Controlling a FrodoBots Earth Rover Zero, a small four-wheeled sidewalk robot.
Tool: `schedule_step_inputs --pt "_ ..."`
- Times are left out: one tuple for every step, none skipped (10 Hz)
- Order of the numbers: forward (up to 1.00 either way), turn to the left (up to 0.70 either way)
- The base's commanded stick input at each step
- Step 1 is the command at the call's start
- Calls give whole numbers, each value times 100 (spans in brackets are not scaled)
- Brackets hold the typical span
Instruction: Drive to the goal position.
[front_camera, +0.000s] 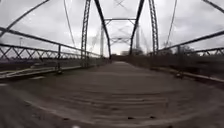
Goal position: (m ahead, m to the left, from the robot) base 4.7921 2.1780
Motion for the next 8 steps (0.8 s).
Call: schedule_step_inputs --pt "100 0" --pt "100 0" --pt "100 0" --pt "100 0" --pt "100 0" --pt "100 0" --pt "100 0" --pt "100 0"
